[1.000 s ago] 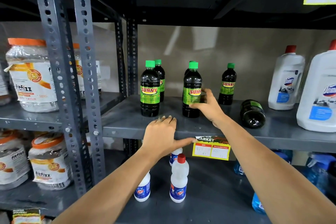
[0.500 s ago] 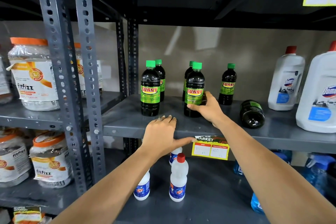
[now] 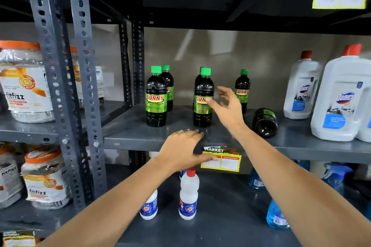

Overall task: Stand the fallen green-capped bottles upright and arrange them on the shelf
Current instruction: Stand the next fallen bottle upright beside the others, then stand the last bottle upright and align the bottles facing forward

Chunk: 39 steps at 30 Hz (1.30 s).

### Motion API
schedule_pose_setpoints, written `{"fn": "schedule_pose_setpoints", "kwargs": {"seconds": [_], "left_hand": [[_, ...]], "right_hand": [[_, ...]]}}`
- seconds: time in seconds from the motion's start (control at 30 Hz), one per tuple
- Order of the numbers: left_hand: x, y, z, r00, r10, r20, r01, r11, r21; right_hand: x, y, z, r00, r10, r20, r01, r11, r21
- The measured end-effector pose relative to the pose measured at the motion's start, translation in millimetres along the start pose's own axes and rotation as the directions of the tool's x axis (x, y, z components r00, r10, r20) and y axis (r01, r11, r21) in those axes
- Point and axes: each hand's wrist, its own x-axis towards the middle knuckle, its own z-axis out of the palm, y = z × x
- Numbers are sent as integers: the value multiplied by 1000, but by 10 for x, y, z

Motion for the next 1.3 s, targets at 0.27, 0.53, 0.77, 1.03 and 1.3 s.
{"fn": "schedule_pose_setpoints", "kwargs": {"seconds": [0.27, 0.53, 0.77, 1.03, 1.3], "left_hand": [[478, 467, 119, 961, 52, 271, -45, 998, -32], [665, 610, 95, 945, 35, 325, -8, 996, -85], [655, 589, 81, 949, 39, 312, -3, 993, -117], [662, 610, 66, 922, 26, 385, 20, 993, -115], [607, 638, 66, 951, 1, 308, 33, 994, -105]], "right_hand": [[377, -195, -1066, 975, 12, -220, -150, 769, -621], [251, 197, -1469, 692, 720, -51, -667, 610, -428], [318, 442, -1381, 853, 502, -144, -518, 848, -110], [176, 540, -1178, 983, 160, -87, -180, 931, -318], [202, 663, -1221, 962, 274, 7, -273, 961, -48]]}}
